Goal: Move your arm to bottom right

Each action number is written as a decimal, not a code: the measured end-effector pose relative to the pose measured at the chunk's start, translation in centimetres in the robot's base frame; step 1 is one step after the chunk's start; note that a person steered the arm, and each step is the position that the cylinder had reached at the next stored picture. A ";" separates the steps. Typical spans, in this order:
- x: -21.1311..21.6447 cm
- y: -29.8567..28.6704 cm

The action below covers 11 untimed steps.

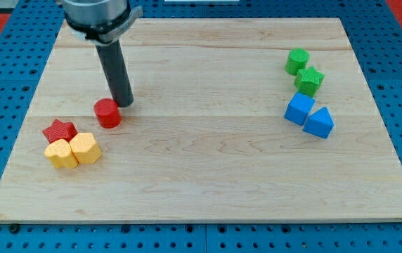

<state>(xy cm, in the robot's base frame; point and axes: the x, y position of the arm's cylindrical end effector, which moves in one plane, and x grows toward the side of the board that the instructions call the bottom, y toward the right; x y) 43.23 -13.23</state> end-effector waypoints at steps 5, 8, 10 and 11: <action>1.8 7.6; 7.7 27.4; 16.5 33.9; 18.6 39.2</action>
